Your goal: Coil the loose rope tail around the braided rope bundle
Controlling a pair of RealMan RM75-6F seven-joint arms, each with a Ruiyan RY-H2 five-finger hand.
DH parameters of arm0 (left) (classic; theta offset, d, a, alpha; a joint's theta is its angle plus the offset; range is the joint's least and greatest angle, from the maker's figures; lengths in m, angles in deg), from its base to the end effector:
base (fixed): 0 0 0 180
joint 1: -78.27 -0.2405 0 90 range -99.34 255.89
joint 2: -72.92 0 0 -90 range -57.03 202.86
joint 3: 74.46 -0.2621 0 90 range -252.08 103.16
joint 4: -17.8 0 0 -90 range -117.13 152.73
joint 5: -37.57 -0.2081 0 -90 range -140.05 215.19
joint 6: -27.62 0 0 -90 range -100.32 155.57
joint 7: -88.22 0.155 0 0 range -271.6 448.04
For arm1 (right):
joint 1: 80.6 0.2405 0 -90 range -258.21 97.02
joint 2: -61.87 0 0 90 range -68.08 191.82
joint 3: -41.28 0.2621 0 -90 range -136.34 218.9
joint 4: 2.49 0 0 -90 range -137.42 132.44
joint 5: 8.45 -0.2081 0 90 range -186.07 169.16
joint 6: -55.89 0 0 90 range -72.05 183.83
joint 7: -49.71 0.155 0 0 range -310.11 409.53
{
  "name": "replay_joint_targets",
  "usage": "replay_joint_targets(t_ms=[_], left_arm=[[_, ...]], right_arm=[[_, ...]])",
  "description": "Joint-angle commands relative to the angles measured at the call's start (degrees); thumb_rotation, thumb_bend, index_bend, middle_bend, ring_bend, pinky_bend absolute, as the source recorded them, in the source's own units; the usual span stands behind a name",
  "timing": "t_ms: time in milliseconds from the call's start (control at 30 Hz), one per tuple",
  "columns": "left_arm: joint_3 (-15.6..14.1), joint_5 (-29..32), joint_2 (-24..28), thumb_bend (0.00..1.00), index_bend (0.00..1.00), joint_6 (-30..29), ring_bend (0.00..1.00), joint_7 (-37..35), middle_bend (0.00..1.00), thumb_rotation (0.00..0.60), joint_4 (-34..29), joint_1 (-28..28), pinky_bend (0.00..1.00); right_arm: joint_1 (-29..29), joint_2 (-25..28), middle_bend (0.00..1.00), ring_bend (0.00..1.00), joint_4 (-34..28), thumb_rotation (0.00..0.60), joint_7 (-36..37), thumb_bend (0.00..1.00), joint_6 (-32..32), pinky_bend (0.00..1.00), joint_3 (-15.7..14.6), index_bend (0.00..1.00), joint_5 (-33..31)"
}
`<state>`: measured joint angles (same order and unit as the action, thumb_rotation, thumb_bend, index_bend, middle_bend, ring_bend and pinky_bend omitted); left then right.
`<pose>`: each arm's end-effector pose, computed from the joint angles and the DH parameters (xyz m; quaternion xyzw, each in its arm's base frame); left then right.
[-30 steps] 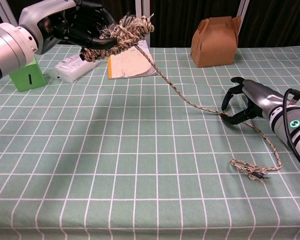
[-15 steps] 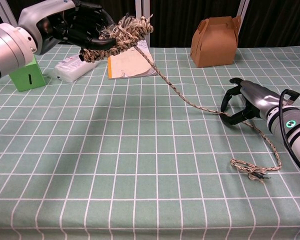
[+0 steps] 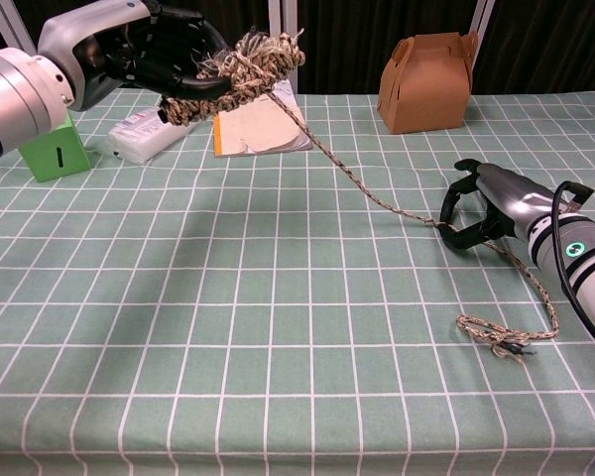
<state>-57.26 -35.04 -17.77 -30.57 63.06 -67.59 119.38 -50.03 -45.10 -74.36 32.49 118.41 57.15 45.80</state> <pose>-0.1079 0.3657 0.0009 -0.5424 -0.5735 -0.5774 0.2086 -0.2118 -0.3262 -0.0760 0.5678 -0.5512 0.3704 0.4864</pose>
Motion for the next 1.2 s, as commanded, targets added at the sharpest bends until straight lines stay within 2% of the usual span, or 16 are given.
replay_joint_targets(t_ms=[33, 267, 500, 567, 733, 900, 1067, 1200], left_arm=[[0.0, 0.1, 0.2, 0.35, 0.7, 0.4, 0.63, -0.7, 0.7, 0.6, -0.2, 0.0, 0.69], [0.4, 0.6, 0.9, 0.35, 0.7, 1.3, 0.63, -3.2, 0.7, 0.6, -0.9, -0.2, 0.69], [0.5, -0.8, 2.2, 0.35, 0.7, 0.9, 0.63, -6.0, 0.7, 0.6, -3.1, -0.7, 0.69], [0.2, -2.3, 2.9, 0.35, 0.7, 0.6, 0.63, -7.4, 0.7, 0.6, -4.1, -0.9, 0.69], [-1.7, -10.4, 5.8, 0.36, 0.7, -0.6, 0.63, -14.4, 0.7, 0.6, -6.1, -0.9, 0.69], [-3.6, -16.2, 7.8, 0.36, 0.71, -2.3, 0.64, -17.8, 0.71, 0.6, -6.5, -0.3, 0.69], [-4.7, -18.1, 8.4, 0.37, 0.72, -3.1, 0.65, -15.6, 0.72, 0.6, -6.5, 0.5, 0.7], [-5.5, -18.2, 7.5, 0.37, 0.73, -3.4, 0.66, -8.2, 0.73, 0.6, -5.3, 1.0, 0.71]], right_arm=[[-0.1, 0.0, 0.04, 0.0, 0.1, 0.6, 0.5, 0.47, 0.0, 0.0, 0.0, 0.61, 0.3], [-0.7, 1.2, 0.04, 0.0, -1.4, 0.6, 3.0, 0.49, 0.4, 0.0, 0.6, 0.65, 1.5], [-1.4, 4.5, 0.05, 0.0, -5.9, 0.6, 8.3, 0.49, 0.3, 0.0, 2.2, 0.67, 3.4], [-1.2, 5.9, 0.05, 0.0, -7.8, 0.6, 10.7, 0.49, -1.3, 0.0, 3.4, 0.67, 3.0], [0.7, 12.0, 0.07, 0.0, -14.3, 0.6, 15.3, 0.49, -8.2, 0.0, 8.2, 0.71, -0.4], [4.0, 17.6, 0.08, 0.0, -19.8, 0.6, 15.8, 0.5, -11.7, 0.0, 13.0, 0.75, -2.4], [8.5, 25.5, 0.1, 0.0, -25.8, 0.6, 16.4, 0.5, -20.3, 0.0, 17.1, 0.76, -9.1], [12.6, 31.6, 0.1, 0.0, -29.2, 0.6, 16.0, 0.5, -24.5, 0.0, 18.6, 0.77, -14.6]])
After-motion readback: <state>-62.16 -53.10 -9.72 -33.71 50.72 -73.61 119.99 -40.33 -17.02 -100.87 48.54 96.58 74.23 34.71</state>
